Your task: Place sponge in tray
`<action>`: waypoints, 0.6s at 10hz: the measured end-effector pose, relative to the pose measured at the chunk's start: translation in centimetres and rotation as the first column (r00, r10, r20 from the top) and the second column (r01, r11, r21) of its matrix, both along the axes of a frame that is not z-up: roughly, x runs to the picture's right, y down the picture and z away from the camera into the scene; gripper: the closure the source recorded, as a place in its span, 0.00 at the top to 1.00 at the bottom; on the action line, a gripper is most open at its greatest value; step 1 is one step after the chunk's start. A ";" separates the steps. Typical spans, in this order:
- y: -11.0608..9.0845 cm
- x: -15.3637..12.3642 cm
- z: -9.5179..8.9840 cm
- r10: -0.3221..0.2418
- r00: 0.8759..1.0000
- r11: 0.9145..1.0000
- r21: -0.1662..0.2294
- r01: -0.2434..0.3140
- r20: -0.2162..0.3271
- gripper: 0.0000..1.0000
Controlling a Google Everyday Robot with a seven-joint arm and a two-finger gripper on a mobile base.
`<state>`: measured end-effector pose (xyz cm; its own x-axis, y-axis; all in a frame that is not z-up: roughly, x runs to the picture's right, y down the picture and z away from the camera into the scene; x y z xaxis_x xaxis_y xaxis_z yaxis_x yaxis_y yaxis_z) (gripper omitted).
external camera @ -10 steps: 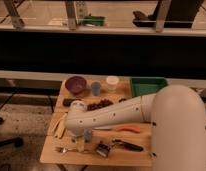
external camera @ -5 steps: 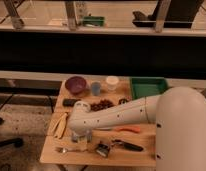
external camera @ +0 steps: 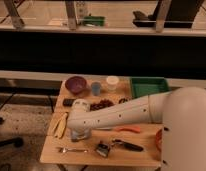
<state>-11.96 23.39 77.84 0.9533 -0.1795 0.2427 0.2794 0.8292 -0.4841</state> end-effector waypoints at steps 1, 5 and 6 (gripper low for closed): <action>-0.2 -0.2 -0.2 -0.003 1.000 1.000 0.003 0.003 0.001 0.13; -0.4 -0.1 -0.7 -0.016 1.000 1.000 0.011 0.016 0.002 0.06; -0.5 -0.3 -1.4 -0.016 1.000 1.000 0.007 0.016 0.006 0.14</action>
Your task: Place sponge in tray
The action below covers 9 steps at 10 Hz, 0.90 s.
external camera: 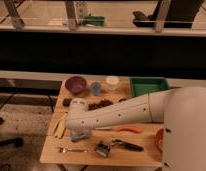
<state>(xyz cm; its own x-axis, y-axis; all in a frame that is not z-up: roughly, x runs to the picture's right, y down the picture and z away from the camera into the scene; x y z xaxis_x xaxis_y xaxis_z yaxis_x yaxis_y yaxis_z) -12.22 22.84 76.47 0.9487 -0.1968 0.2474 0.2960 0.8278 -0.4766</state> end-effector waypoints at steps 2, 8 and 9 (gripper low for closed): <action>-0.2 -0.3 -1.1 -0.022 1.000 1.000 -0.002 0.022 0.012 0.36; 1.3 -2.2 0.7 -0.081 0.995 0.995 -0.049 0.084 0.051 0.80; 1.4 -2.2 1.0 -0.083 0.995 0.995 -0.054 0.086 0.051 0.80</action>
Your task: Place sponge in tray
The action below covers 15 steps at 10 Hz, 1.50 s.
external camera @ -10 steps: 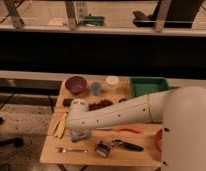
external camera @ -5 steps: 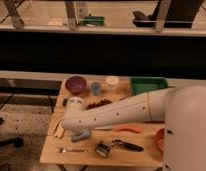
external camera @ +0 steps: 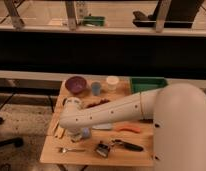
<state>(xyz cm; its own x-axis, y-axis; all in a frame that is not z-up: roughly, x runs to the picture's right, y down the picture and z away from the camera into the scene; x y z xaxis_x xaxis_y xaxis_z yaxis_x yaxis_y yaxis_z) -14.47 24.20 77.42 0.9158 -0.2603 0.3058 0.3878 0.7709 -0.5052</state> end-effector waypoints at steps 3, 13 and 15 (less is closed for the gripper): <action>0.2 -0.2 0.4 -0.009 1.000 1.000 -0.014 0.009 -0.001 0.80; -0.7 4.2 2.9 0.082 0.995 0.995 -0.052 -0.085 -0.062 0.79; 0.0 4.0 2.6 0.085 0.996 0.994 -0.068 -0.087 -0.041 0.62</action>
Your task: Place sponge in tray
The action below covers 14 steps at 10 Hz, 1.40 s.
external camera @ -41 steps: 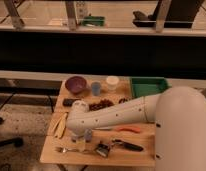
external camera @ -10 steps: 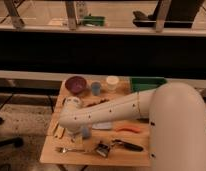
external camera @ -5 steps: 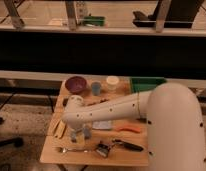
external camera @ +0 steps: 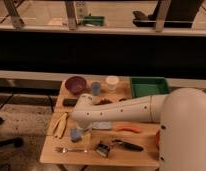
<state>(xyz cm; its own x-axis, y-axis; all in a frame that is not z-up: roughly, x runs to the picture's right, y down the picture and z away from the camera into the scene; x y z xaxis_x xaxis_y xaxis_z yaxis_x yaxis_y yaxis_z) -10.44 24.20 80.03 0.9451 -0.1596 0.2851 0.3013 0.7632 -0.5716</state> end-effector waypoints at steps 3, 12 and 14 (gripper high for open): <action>1.9 -1.4 1.3 0.001 1.000 0.999 -0.044 0.000 0.022 0.35; 1.0 -1.7 -1.4 -0.022 0.999 1.000 0.002 0.022 0.046 0.00; -1.8 -1.9 -5.5 0.007 0.997 0.998 0.059 -0.012 0.082 0.00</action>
